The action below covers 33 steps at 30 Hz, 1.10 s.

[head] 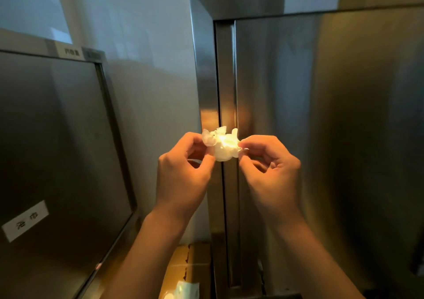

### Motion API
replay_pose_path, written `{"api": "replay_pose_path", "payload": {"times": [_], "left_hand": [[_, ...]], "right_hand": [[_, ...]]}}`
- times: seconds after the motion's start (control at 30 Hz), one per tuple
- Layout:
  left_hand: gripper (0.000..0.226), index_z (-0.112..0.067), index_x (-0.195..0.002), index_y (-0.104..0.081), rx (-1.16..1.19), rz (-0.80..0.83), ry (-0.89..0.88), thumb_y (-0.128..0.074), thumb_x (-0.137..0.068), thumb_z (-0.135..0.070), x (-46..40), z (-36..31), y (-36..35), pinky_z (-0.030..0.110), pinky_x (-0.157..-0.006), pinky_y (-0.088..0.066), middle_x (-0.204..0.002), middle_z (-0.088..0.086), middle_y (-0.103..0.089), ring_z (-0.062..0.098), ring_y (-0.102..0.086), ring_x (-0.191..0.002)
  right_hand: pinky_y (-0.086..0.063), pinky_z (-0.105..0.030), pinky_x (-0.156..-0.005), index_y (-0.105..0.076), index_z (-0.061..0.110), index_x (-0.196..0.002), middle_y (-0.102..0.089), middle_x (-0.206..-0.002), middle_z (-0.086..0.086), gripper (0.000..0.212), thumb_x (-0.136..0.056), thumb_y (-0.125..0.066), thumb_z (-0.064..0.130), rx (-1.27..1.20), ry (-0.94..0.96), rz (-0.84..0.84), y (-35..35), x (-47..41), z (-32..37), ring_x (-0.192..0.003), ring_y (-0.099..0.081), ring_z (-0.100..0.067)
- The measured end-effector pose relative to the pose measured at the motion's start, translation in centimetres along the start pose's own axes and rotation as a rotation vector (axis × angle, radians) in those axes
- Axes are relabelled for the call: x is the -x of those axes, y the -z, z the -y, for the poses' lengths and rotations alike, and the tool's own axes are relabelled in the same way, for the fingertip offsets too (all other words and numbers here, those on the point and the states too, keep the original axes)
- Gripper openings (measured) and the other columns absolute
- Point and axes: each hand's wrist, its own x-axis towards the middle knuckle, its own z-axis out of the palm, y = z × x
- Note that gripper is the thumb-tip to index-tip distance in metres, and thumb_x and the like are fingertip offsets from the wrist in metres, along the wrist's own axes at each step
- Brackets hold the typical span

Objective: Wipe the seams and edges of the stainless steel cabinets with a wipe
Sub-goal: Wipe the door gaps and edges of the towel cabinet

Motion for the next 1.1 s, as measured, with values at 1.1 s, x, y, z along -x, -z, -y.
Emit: {"api": "replay_pose_path", "payload": {"times": [1.1], "left_hand": [[0.053,-0.002,-0.145,-0.055,-0.298,-0.071,-0.631,-0.06,-0.093,-0.007,-13.2,5.4,-4.8,0.058,-0.114,-0.04,-0.161,0.015,-0.042,0.032,-0.033,-0.153]], "right_hand": [[-0.054,-0.02,-0.079,-0.08,0.01,-0.105,-0.068,-0.113,-0.007,0.012,-0.098,-0.071,0.014,0.628,0.775,-0.151,-4.5,-20.9,3.5,-0.088,-0.066,-0.012]]}}
